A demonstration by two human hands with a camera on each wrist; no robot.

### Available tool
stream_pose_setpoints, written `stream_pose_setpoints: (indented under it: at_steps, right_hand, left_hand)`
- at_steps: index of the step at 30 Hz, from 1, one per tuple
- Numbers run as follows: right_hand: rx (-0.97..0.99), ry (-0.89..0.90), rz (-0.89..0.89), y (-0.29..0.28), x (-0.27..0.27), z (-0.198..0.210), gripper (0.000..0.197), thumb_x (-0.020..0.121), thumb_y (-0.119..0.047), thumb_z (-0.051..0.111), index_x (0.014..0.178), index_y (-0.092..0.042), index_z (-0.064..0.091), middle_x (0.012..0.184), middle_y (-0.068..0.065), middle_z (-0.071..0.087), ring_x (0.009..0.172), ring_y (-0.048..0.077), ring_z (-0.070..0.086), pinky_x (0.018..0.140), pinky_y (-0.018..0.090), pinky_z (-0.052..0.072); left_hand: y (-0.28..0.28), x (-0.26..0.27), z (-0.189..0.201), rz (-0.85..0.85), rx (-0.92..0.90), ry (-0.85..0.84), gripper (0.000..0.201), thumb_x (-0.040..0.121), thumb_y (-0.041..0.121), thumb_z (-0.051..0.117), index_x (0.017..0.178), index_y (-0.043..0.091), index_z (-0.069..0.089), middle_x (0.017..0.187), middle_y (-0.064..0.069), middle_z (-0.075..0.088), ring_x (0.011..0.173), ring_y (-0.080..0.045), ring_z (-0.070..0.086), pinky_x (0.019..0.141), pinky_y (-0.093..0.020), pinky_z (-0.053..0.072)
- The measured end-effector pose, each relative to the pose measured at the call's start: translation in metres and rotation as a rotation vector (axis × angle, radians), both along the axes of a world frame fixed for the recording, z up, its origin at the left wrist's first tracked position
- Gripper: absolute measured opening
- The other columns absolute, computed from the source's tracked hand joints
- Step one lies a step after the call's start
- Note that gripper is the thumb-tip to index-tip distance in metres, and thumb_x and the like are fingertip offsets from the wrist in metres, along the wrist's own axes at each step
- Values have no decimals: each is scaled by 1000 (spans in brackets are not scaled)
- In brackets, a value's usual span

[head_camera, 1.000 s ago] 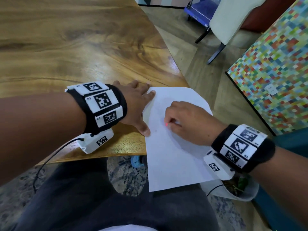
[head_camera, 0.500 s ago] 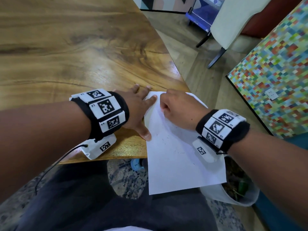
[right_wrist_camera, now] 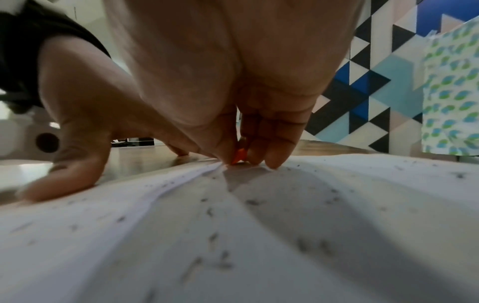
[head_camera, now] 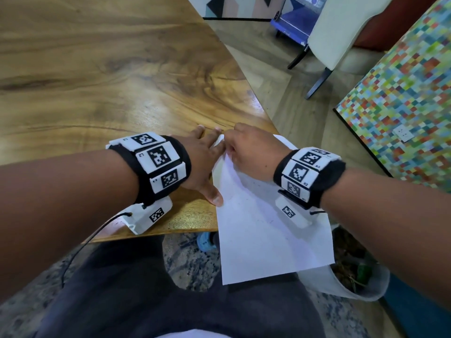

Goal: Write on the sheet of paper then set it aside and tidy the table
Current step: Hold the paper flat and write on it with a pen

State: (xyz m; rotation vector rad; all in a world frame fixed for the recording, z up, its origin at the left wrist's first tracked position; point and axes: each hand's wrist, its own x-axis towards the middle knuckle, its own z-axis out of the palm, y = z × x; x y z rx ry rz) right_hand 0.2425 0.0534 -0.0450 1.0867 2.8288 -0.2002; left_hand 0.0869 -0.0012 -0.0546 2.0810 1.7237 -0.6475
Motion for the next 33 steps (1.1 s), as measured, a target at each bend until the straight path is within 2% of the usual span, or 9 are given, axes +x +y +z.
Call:
stream_pose_setpoints:
  at_steps: [3, 7, 10, 15, 18, 21, 24, 29, 33]
  right_hand:
    - [-10, -18, 98, -19, 10, 6, 5, 94, -18, 52, 94, -22, 51, 91, -9, 40, 78, 17, 49, 65, 30, 37]
    - [-141, -8, 177, -43, 14, 9, 14, 95, -19, 53, 86, -25, 43, 92, -9, 41, 82, 18, 53, 69, 36, 46]
    - [-40, 6, 76, -20, 9, 5, 13, 94, -17, 50, 89, -27, 43, 92, -8, 43, 80, 14, 47, 69, 29, 38]
    - [-2, -1, -62, 16, 13, -2, 11, 92, -19, 53, 86, -25, 46, 98, -1, 52, 91, 21, 55, 78, 37, 49]
    - [35, -45, 65, -11, 22, -2, 12, 93, -25, 47, 82, -25, 45, 90, -5, 49, 81, 20, 55, 72, 36, 46]
    - [-95, -4, 235, -45, 36, -2, 18, 89, -31, 37, 80, -23, 50, 87, -5, 50, 78, 21, 54, 66, 38, 45]
    - [-101, 9, 319, -54, 40, -5, 11, 86, -29, 34, 77, -26, 40, 83, -6, 43, 71, 20, 48, 60, 37, 42]
    - [21, -2, 4, -7, 37, -8, 11, 90, -20, 46, 81, -25, 42, 92, -3, 50, 81, 23, 56, 75, 41, 48]
    - [-3, 28, -116, 11, 43, -8, 13, 88, -16, 49, 79, -26, 45, 93, -4, 51, 83, 22, 55, 74, 40, 49]
  left_hand:
    - [0, 0, 1, -4, 5, -5, 143, 60, 89, 66, 160, 27, -15, 166, 3, -28, 155, -29, -18, 114, -68, 29]
    - [-1, 0, 3, -14, -10, 3, 142, 63, 88, 65, 159, 25, -18, 166, 1, -29, 155, -30, -18, 116, -66, 28]
    - [-1, 1, 4, -12, -6, 5, 142, 61, 89, 65, 160, 26, -15, 166, 2, -29, 155, -30, -18, 114, -67, 29]
    - [-3, 1, 4, -6, -8, 6, 143, 61, 89, 65, 159, 27, -19, 165, 2, -31, 154, -30, -19, 115, -67, 28]
    - [-3, 0, 3, -4, 7, -9, 143, 61, 88, 66, 159, 26, -17, 166, 2, -28, 155, -30, -18, 115, -67, 29]
    - [-4, 1, 5, -15, 5, -3, 141, 64, 87, 65, 160, 24, -18, 166, 1, -28, 155, -31, -18, 114, -64, 28]
    - [-3, 2, 5, -16, 6, -1, 141, 65, 87, 65, 160, 24, -18, 166, 0, -28, 155, -31, -18, 115, -64, 29]
    - [0, 0, 0, -30, -3, -11, 136, 61, 91, 64, 157, 41, -19, 166, -1, -29, 154, -35, -17, 112, -71, 28]
    - [0, 0, 1, -28, -8, -13, 133, 61, 91, 64, 155, 46, -19, 166, -2, -29, 154, -36, -17, 110, -72, 28]
